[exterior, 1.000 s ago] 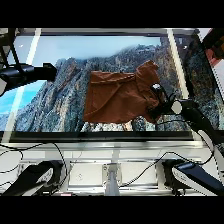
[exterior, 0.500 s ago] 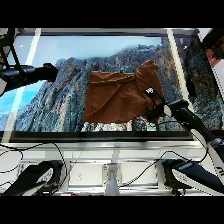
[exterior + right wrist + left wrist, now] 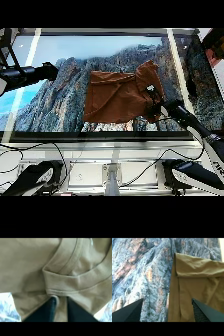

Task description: Fold the clothes and pants, and hang the long-sleeved shirts on hangers.

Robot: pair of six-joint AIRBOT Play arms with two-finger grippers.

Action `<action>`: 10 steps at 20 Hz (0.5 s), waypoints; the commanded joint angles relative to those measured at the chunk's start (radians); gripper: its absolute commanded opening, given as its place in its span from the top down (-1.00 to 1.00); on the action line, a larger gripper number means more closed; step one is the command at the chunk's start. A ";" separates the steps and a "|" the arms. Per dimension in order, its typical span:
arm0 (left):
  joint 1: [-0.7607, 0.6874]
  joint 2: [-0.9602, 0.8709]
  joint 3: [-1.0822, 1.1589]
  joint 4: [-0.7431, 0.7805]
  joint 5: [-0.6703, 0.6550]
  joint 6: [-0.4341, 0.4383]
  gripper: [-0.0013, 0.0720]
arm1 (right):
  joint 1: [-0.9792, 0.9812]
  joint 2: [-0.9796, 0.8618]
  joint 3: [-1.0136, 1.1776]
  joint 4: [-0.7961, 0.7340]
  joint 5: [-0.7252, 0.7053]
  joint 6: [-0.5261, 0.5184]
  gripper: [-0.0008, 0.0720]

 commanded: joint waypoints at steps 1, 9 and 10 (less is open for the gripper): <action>0.001 0.001 0.000 -0.005 -0.001 -0.018 -0.95 | 0.001 -0.001 0.014 -0.011 -0.028 0.014 0.94; -0.039 0.028 -0.017 0.055 -0.085 -0.006 -0.94 | -0.014 0.189 0.130 -0.014 0.099 0.280 0.95; -0.044 0.051 -0.038 0.060 -0.087 -0.006 -0.94 | -0.039 0.247 0.130 -0.014 0.109 0.311 0.95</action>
